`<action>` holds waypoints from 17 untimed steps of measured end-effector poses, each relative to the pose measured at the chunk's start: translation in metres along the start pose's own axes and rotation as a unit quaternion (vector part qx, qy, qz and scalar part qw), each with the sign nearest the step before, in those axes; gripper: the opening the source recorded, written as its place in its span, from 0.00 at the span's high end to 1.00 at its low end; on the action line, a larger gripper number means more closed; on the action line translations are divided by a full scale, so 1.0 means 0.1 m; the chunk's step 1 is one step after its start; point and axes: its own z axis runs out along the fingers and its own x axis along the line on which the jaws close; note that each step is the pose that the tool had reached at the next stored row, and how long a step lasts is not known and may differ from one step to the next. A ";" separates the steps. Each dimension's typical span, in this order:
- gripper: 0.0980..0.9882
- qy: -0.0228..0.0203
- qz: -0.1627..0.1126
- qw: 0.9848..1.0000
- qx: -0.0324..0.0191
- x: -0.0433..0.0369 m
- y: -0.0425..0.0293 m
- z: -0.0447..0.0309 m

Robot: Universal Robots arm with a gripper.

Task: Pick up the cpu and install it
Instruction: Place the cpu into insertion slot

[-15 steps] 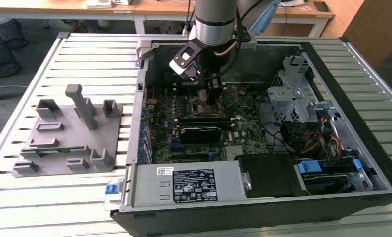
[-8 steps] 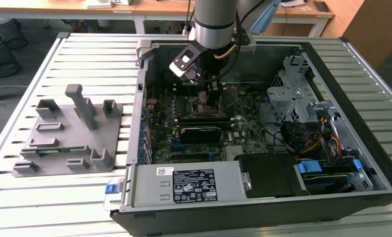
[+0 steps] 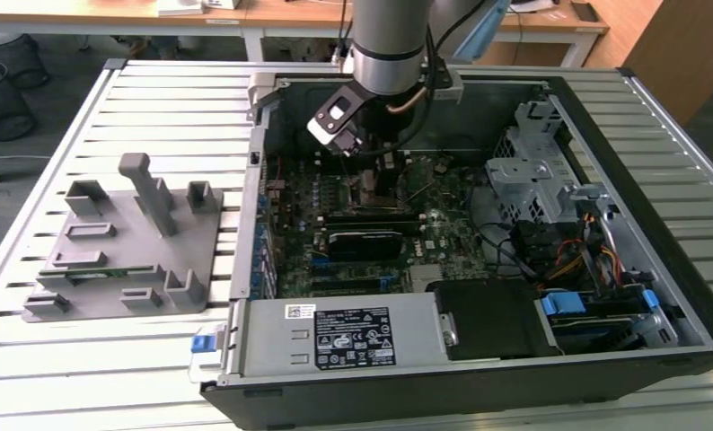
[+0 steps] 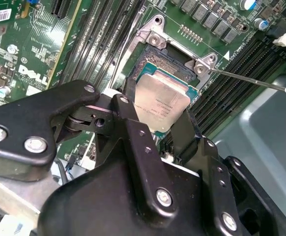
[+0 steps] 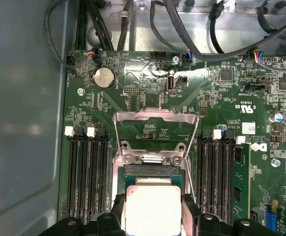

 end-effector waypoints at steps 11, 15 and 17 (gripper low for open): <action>0.51 0.000 0.008 1.000 0.000 0.007 -0.021 0.116; 0.51 0.000 0.009 1.000 0.000 0.008 -0.024 0.153; 0.51 0.000 0.009 1.000 0.000 0.008 -0.025 0.169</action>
